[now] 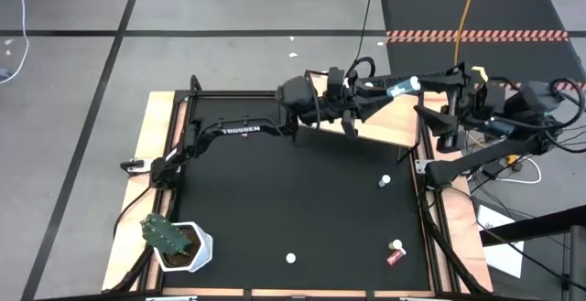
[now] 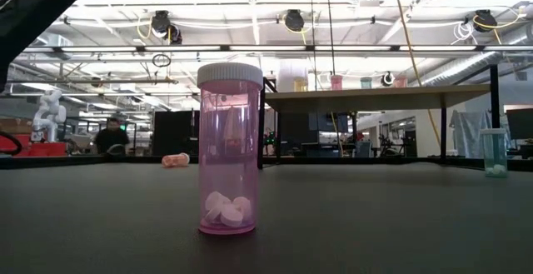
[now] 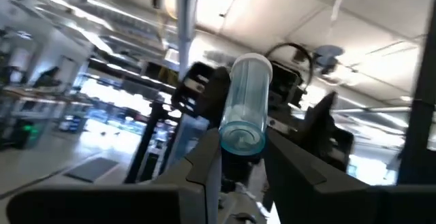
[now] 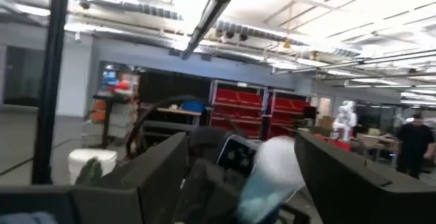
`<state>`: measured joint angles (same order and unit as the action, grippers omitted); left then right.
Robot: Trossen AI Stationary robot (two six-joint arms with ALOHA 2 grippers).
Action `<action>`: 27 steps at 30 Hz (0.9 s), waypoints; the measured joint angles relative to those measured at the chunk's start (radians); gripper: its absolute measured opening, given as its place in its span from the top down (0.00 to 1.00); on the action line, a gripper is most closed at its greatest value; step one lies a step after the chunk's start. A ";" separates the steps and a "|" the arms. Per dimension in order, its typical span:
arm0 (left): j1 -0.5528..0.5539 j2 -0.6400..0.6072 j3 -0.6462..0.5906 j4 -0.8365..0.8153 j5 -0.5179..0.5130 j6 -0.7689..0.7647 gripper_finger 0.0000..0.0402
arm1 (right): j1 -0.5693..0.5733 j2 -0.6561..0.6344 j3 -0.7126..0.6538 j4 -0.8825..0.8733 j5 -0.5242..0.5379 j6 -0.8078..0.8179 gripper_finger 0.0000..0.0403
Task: Pick and place medicine bottles onto shelf by color
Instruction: Put the blue pill bottle on the shelf aligned with the other blue pill bottle
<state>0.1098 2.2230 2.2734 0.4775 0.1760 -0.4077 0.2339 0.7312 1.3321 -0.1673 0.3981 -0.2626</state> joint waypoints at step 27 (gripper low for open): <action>0.012 0.000 0.000 0.067 0.149 0.003 0.75 | -0.056 0.080 0.098 -0.068 -0.062 0.113 0.42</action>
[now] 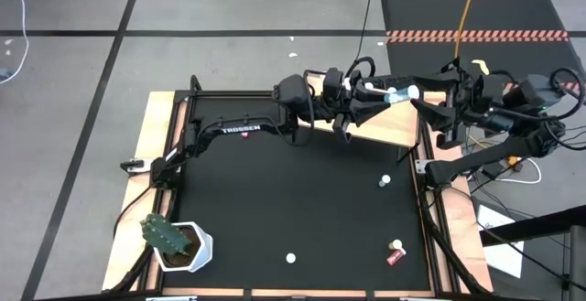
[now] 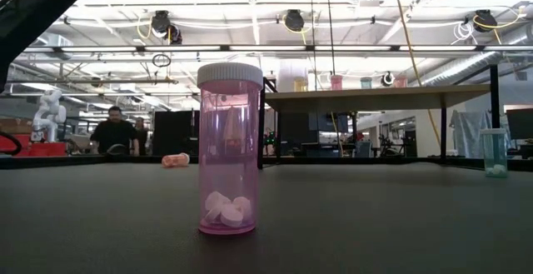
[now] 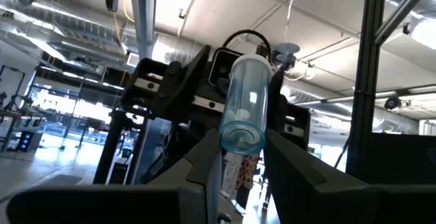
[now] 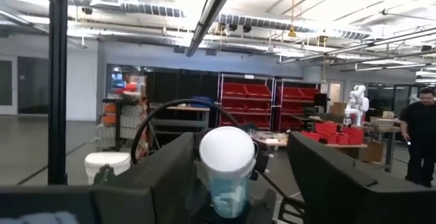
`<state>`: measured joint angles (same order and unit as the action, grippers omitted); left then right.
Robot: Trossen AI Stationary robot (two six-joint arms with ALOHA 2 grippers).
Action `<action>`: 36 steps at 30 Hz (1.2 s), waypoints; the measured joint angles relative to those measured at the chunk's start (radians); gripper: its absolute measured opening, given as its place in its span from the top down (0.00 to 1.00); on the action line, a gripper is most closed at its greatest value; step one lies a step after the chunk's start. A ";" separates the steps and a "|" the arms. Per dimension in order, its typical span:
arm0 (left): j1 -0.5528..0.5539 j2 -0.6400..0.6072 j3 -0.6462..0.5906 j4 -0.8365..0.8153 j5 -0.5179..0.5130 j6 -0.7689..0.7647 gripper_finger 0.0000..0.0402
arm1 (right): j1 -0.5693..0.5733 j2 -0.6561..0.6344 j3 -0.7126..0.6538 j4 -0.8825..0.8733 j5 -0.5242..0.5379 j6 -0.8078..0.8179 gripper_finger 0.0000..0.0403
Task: Pick and place medicine bottles onto shelf by color
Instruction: Put the blue pill bottle on the shelf aligned with the other blue pill bottle
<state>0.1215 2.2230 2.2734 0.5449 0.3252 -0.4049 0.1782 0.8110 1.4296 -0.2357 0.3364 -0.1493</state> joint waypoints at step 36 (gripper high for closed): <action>0.023 -0.001 0.000 -0.168 -0.016 -0.039 0.57 | -0.014 0.024 0.012 -0.057 0.058 0.027 0.73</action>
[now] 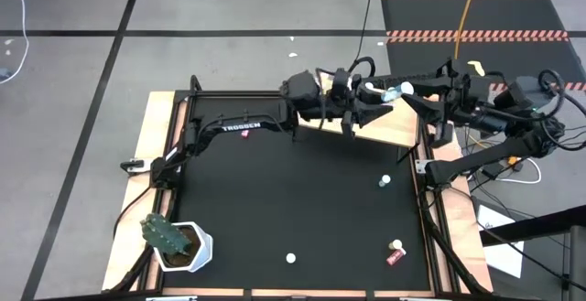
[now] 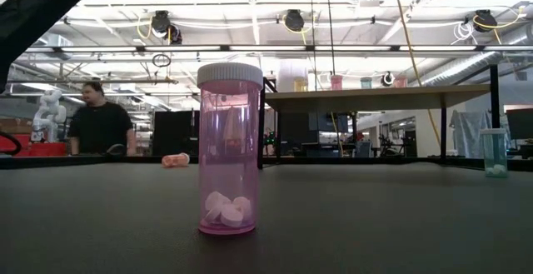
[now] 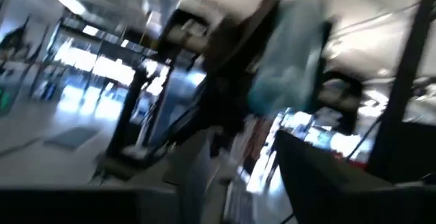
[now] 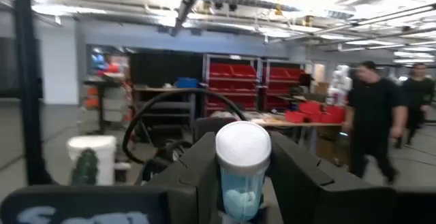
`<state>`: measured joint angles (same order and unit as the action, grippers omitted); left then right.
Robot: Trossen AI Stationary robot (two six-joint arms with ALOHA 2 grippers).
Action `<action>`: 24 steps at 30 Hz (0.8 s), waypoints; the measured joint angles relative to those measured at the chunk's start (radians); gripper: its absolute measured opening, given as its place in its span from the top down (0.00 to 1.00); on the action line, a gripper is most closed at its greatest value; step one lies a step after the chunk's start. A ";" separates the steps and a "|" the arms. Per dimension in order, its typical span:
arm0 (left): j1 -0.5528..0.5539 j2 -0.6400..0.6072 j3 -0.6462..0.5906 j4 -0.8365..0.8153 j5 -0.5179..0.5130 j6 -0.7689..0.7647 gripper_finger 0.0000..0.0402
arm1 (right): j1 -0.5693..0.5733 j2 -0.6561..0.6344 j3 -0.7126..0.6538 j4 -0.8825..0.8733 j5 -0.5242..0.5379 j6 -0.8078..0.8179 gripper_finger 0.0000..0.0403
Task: Pick and place medicine bottles onto shelf by color
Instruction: Put the blue pill bottle on the shelf aligned with the other blue pill bottle
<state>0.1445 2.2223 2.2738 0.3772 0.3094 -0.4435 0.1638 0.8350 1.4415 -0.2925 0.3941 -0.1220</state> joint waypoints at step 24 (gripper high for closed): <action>0.180 -0.348 0.001 -1.080 -0.353 0.605 0.10 | -0.662 0.117 -0.345 -0.078 -0.246 0.192 0.73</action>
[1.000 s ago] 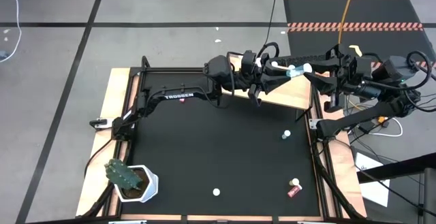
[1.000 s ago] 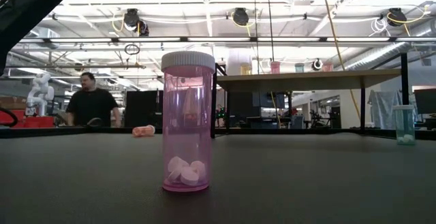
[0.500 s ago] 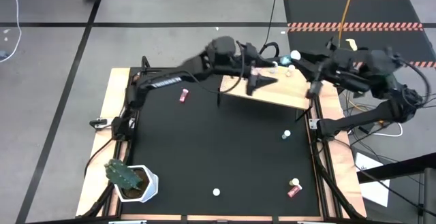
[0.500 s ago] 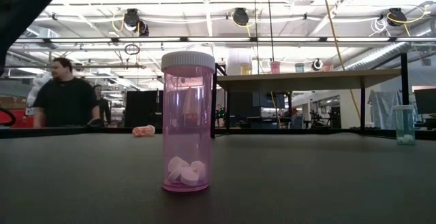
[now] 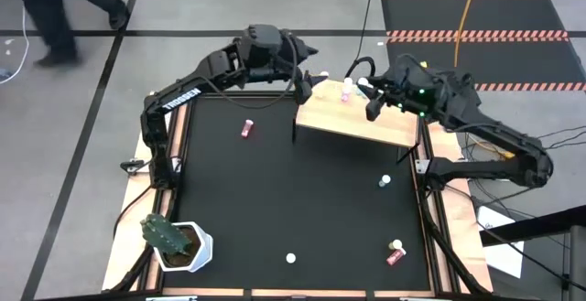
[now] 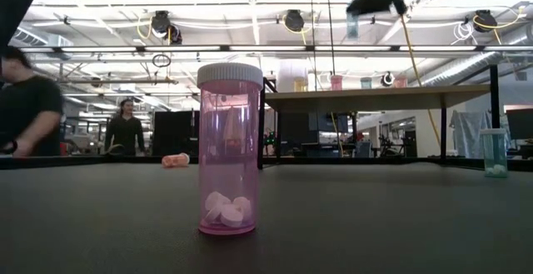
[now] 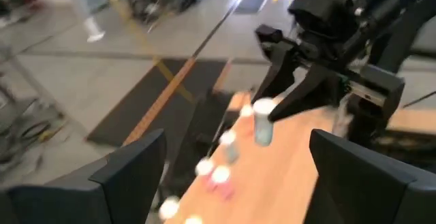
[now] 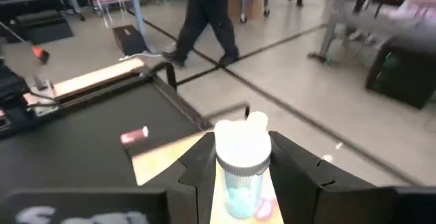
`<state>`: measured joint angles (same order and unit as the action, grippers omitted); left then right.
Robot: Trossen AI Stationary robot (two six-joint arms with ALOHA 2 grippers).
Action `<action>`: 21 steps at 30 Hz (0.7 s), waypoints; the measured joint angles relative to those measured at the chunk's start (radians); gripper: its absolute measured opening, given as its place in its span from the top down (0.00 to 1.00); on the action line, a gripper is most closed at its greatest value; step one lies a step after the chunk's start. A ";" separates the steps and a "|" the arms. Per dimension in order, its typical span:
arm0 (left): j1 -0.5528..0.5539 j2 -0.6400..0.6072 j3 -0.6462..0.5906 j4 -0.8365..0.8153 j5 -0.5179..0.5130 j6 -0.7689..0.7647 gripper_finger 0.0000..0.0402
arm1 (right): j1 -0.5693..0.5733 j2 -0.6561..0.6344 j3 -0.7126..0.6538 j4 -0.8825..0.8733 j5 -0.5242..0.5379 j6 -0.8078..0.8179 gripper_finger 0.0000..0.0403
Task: Pick and place medicine bottles onto shelf by color
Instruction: Put the blue pill bottle on the shelf aligned with the other blue pill bottle
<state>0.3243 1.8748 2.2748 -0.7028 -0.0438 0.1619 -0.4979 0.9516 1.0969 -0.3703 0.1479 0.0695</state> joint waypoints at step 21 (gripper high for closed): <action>0.207 0.005 -0.191 -0.229 0.019 0.099 0.10 | -0.181 0.007 -0.356 0.208 -0.020 0.019 0.73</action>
<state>0.5308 1.8797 2.0838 -0.9320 -0.0249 0.2611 -0.6786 0.9585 0.7409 -0.1619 0.1283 0.0882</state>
